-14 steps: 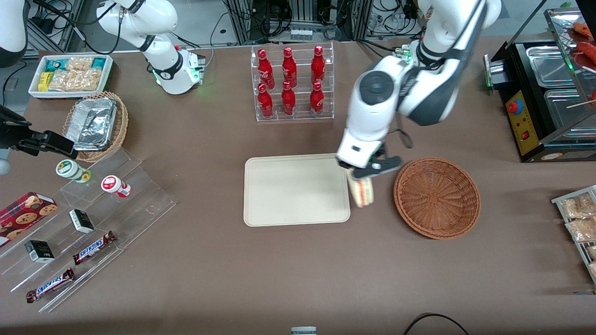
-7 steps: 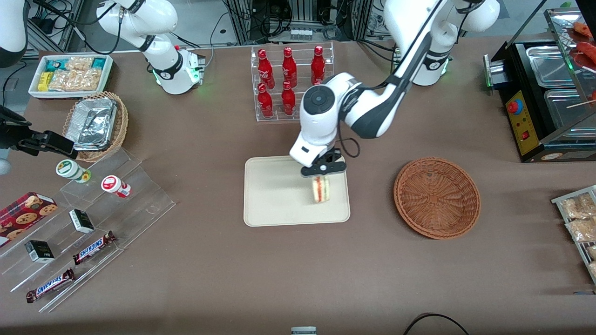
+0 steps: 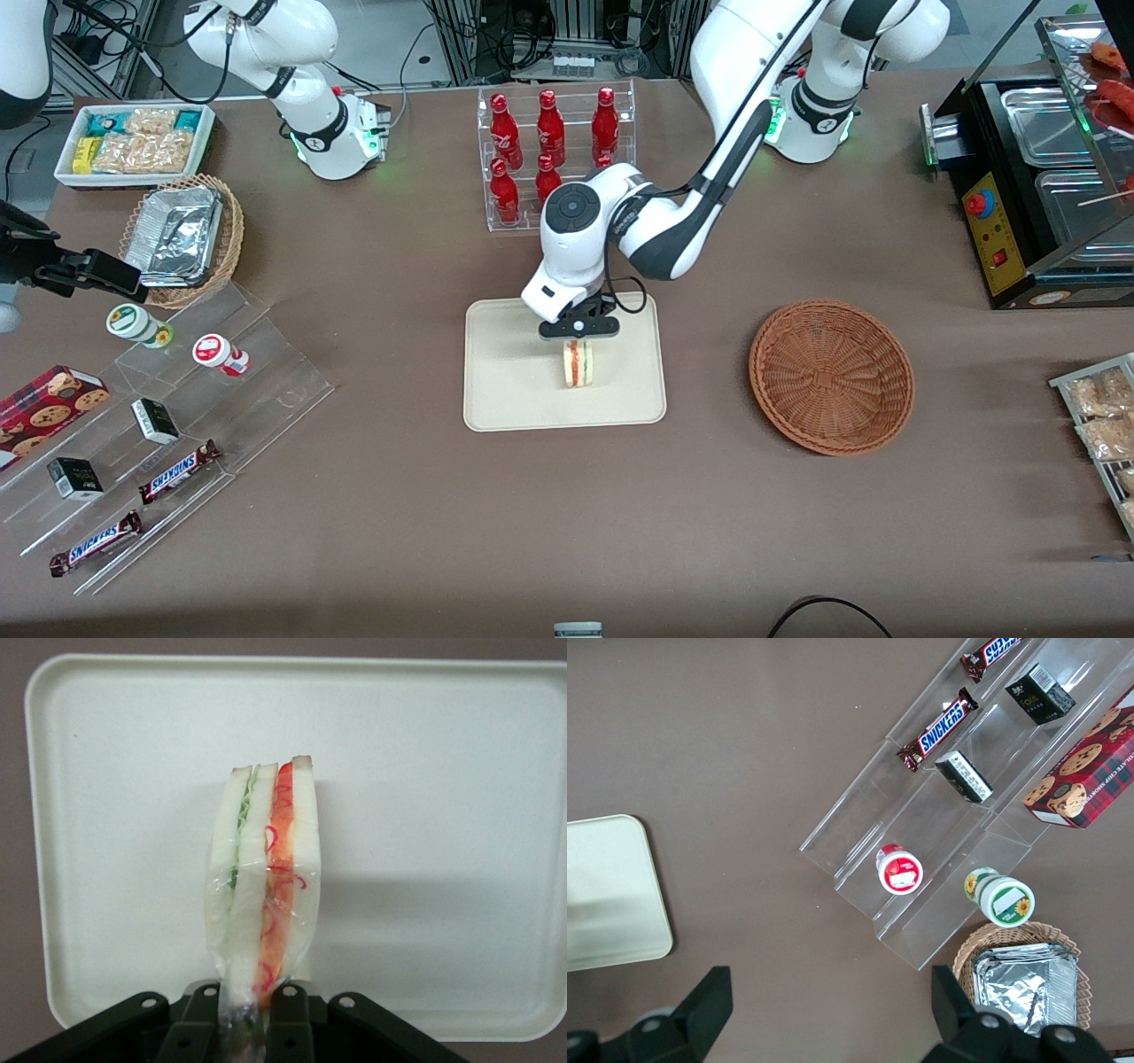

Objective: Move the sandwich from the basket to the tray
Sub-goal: 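Lower the sandwich onto the cream tray and open the left gripper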

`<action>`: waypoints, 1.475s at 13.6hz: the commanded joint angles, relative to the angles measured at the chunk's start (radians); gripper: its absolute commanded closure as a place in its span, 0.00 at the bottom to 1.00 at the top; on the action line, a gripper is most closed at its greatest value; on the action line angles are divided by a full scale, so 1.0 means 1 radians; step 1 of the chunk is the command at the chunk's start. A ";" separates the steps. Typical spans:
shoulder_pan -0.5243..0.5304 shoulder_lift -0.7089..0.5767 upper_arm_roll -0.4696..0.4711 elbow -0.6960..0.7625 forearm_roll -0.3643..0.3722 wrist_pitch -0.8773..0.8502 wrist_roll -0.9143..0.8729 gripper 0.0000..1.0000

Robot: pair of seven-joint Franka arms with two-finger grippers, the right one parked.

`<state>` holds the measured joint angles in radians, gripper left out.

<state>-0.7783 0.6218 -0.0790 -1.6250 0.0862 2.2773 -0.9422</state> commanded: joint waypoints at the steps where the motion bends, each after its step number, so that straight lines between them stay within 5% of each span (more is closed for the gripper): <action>1: -0.036 0.032 0.013 0.031 0.007 0.040 -0.017 1.00; 7: -0.053 0.062 0.015 0.028 0.015 0.047 -0.015 1.00; 8: -0.053 0.067 0.015 0.030 0.010 0.047 -0.015 0.70; 9: -0.052 0.064 0.015 0.030 0.015 0.045 -0.010 0.07; 10: -0.052 0.056 0.016 0.031 0.013 0.042 -0.012 0.00; 20: 0.043 -0.230 0.042 0.030 0.013 -0.231 0.008 0.00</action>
<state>-0.7619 0.4664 -0.0450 -1.5669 0.0880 2.0933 -0.9389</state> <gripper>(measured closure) 0.000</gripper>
